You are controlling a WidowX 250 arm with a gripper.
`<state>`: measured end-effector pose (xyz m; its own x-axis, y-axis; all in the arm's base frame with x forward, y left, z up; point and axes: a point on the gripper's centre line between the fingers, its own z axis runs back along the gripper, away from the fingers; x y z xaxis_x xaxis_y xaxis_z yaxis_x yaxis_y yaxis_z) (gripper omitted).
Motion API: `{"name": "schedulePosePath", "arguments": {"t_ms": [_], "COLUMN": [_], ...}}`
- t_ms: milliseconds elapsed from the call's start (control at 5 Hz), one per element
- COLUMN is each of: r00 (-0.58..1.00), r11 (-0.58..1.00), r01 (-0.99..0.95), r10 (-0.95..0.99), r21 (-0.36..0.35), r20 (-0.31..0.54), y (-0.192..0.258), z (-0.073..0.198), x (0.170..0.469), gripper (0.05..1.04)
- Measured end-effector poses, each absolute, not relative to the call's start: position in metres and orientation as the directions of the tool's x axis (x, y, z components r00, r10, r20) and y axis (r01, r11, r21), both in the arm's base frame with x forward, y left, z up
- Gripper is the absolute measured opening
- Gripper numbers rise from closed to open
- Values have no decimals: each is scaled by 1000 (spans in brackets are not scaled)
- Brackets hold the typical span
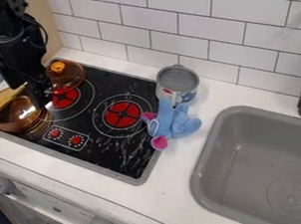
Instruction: Move the blue toy to the lower middle side of the stove
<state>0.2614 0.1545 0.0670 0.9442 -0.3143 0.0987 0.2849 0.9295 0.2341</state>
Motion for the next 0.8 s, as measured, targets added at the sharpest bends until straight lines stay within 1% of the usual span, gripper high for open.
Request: {"name": "schedulePosePath", "arguments": {"t_ms": [200, 400, 800], "r00": [948, 941, 871], "r11": [934, 929, 874], "r01": [289, 312, 455], "r10": [-310, -331, -476], "r21": [211, 201, 169], "r20": [76, 69, 123], "y": [153, 141, 84], "z": [57, 55, 74], "x": [259, 259, 271], "gripper": [1001, 1001, 1001]}}
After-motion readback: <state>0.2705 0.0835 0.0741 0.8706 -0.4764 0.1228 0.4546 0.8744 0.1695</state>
